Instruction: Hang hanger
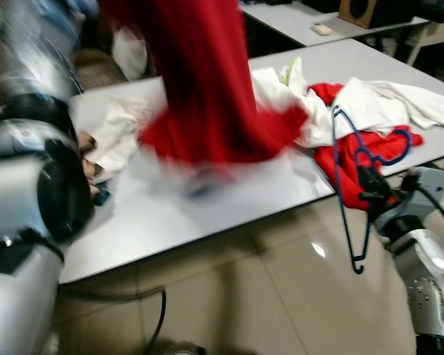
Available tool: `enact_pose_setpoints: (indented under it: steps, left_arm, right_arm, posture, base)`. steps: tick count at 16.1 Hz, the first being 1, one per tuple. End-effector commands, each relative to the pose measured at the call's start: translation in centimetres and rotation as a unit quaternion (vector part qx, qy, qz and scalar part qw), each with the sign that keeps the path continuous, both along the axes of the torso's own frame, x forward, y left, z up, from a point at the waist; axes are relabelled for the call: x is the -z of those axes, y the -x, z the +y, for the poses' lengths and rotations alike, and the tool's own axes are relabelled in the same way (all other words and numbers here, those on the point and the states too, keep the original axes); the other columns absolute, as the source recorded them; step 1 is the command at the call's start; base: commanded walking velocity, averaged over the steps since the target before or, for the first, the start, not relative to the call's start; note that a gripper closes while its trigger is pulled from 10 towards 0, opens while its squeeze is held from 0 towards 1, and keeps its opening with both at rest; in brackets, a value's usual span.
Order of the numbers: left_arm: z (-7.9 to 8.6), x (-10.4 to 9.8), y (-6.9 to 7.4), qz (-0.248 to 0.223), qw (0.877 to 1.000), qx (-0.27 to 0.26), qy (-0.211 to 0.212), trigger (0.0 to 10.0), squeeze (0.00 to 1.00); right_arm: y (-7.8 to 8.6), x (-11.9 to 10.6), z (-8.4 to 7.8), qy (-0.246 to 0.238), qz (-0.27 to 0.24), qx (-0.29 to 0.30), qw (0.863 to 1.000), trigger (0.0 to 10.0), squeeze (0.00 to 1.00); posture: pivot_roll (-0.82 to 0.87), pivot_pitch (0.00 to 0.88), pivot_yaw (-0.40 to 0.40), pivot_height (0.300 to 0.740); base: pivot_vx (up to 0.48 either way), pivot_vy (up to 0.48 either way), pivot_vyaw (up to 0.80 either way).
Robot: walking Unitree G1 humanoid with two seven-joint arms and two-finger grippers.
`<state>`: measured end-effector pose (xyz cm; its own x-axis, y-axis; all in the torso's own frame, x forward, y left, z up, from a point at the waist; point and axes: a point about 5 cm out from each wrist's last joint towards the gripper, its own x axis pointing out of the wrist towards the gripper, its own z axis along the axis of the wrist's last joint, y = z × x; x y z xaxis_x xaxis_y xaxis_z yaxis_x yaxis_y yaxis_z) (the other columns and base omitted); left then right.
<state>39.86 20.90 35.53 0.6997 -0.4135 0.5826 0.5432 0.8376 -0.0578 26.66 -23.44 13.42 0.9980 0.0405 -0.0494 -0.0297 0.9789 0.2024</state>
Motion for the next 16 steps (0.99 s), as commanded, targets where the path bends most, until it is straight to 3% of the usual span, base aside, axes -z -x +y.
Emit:
enact_pose_setpoints:
  steps: [1, 2, 3, 6, 8, 9, 10, 11, 13, 14, 16]
  left_arm:
    - [0.2, -1.3, 0.4, -0.026, 0.999, -0.009, -0.026, 0.0, 0.0]
    - [0.4, 1.1, 0.2, 0.003, 0.996, -0.024, -0.085, 0.0, 0.0]
    - [1.1, 2.9, 0.2, 0.026, 0.993, -0.04, -0.11, 0.0, 0.0]
    - [2.5, 5.2, 0.2, 0.068, 0.983, -0.085, -0.148, 0.0, 0.0]
    - [3.7, 6.5, 0.0, 0.109, 0.961, -0.155, -0.199, 0.0, 0.0]
    - [4.4, 6.9, -0.2, 0.134, 0.947, -0.203, -0.209, 0.0, 0.0]
    - [7.6, 8.3, 0.1, 0.205, 0.885, -0.352, -0.223, 0.0, 0.0]
    - [8.6, 8.9, 0.4, 0.228, 0.871, -0.38, -0.214, 0.0, 0.0]
    - [9.3, 9.7, 0.7, 0.243, 0.855, -0.394, -0.235, 3.0, 0.0]
    - [10.0, 10.7, 1.0, 0.264, 0.838, -0.407, -0.25, 10.0, 0.0]
    - [10.2, 11.8, 1.3, 0.289, 0.834, -0.375, -0.283, 10.0, 0.0]
  right_arm:
    - [-0.1, -0.2, 0.2, 0.006, -0.003, 0.0, 1.0, 10.0, 0.0]
    - [-0.1, -0.2, 0.2, 0.01, -0.002, -0.002, 1.0, 10.0, 0.0]
    - [0.0, -0.2, 0.0, 0.01, -0.002, -0.001, 1.0, 10.0, 0.0]
    - [0.2, 0.0, -0.2, 0.012, 0.002, 0.003, 1.0, 10.0, 0.0]
    - [0.0, 0.3, 0.1, 0.015, 0.01, -0.002, 1.0, 10.0, 0.0]
    - [-0.1, 0.5, 0.2, 0.02, 0.018, -0.001, 1.0, 10.0, 0.0]
    - [-0.2, 0.9, 0.1, 0.034, 0.032, 0.012, 0.999, 10.0, 0.0]
    - [-0.1, 0.9, 0.0, 0.034, 0.031, 0.016, 0.999, 10.0, 0.0]
    - [0.1, 0.9, -0.1, 0.037, 0.03, 0.02, 0.999, 10.0, 0.0]
    - [0.4, 0.7, -0.6, 0.037, 0.024, 0.032, 0.998, 10.0, 0.0]
    - [0.7, 0.5, -1.0, 0.036, 0.018, 0.042, 0.998, 10.0, 0.0]
  posture:
    - [-0.09, 0.0, 0.077, 0.74]
    - [-0.09, 0.0, 0.079, 0.74]
    - [-0.09, 0.0, 0.079, 0.74]
    - [-0.09, 0.0, 0.071, 0.74]
    - [-0.08, 0.0, 0.068, 0.74]
    - [-0.09, 0.0, 0.068, 0.74]
    - [-0.09, 0.0, 0.068, 0.74]
    - [-0.09, 0.0, 0.068, 0.74]
    - [-0.09, 0.0, 0.074, 0.74]
    - [-0.09, 0.0, 0.074, 0.74]
    - [-0.09, 0.0, 0.074, 0.74]
  base:
    - [0.0, 0.0, 0.0]
    - [0.0, 0.0, 0.0]
    - [0.0, 0.0, 0.0]
    - [0.0, 0.0, 0.0]
    - [0.0, 0.0, 0.0]
    - [0.0, 0.0, 0.0]
    - [0.0, 0.0, 0.0]
    - [0.0, 0.0, 0.0]
    - [0.0, 0.0, 0.0]
    - [0.0, 0.0, 0.0]
    - [0.0, 0.0, 0.0]
